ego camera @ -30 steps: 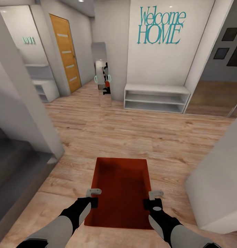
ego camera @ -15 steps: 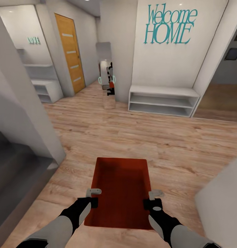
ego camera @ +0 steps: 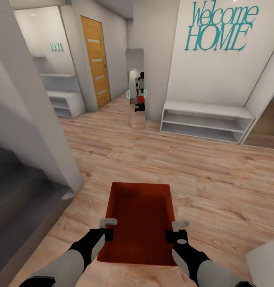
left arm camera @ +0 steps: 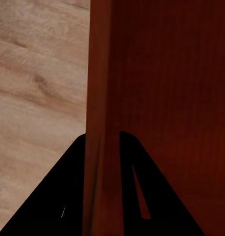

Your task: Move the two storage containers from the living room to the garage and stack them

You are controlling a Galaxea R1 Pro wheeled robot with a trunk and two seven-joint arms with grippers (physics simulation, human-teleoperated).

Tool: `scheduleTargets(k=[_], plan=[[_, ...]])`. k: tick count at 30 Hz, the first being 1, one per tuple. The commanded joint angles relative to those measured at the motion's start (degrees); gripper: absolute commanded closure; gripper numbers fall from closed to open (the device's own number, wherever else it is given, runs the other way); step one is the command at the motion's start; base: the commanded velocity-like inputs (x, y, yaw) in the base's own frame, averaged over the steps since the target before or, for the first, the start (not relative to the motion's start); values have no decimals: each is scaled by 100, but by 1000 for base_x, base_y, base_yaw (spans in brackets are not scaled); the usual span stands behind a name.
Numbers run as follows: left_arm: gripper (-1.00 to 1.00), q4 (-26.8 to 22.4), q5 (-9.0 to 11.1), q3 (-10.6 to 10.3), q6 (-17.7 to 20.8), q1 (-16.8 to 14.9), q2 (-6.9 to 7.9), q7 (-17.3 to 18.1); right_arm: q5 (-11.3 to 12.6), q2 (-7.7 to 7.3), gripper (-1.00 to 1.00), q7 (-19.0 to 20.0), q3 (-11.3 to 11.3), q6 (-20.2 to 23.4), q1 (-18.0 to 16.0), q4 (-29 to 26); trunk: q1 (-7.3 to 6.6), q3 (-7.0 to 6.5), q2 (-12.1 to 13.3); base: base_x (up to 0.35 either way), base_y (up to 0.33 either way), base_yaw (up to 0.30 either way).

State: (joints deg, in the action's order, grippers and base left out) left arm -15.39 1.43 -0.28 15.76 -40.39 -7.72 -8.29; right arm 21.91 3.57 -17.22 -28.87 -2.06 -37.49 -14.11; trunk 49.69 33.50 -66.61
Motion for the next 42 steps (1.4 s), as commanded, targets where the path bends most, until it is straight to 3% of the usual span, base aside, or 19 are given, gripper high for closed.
scheduleTargets(k=[1,42], plan=[[100,-28,-125,-51,46,-4,16,-59,129,-6,100,-36,-108,-23,-4,122,3,5,-3,323,0,10],[100,-17,-125,-51,44,-5,17,-60,129,2,100,-36,-101,-32,-4,119,3,5,-3,323,0,0]])
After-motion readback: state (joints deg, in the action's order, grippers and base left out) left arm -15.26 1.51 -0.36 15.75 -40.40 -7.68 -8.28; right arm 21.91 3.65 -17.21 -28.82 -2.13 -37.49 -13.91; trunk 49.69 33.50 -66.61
